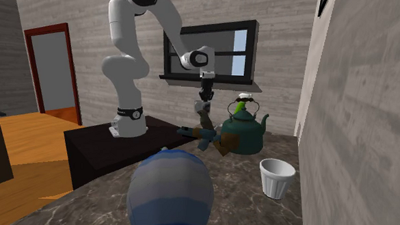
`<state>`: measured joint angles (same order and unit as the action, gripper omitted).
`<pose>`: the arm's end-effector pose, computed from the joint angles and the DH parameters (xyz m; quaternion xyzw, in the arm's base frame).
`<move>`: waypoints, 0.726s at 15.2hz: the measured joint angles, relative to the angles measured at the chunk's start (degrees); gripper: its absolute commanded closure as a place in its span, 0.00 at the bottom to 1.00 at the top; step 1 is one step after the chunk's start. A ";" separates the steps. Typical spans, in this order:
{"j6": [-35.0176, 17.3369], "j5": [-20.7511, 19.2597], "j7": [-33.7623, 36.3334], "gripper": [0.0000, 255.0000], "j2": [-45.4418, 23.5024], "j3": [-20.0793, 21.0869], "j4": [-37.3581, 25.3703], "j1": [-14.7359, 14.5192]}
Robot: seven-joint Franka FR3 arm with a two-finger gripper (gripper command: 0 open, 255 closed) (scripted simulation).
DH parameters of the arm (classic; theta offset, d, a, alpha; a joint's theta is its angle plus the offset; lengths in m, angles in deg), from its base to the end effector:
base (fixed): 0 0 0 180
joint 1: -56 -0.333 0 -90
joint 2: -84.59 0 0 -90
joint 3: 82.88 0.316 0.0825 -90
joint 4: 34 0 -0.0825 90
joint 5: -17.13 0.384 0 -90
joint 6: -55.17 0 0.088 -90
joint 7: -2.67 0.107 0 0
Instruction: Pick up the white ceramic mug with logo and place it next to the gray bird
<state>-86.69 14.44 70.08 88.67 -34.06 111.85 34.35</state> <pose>0.1530 0.4225 0.2857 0.9981 0.0444 0.0340 0.0258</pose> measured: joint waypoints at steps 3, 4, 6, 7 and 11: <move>-2.35 -3.83 2.97 1.00 -2.88 0.33 0.59 0.67; -3.07 -5.40 4.10 1.00 -3.93 0.29 0.70 0.86; -4.50 -8.71 6.47 1.00 -6.11 -0.06 0.91 1.06; -5.05 -10.42 7.79 1.00 -7.20 -0.30 0.86 0.98; -7.41 -18.27 13.62 1.00 -12.08 -2.60 0.63 -0.15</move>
<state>-94.10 -3.83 83.71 76.59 -36.67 112.48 34.20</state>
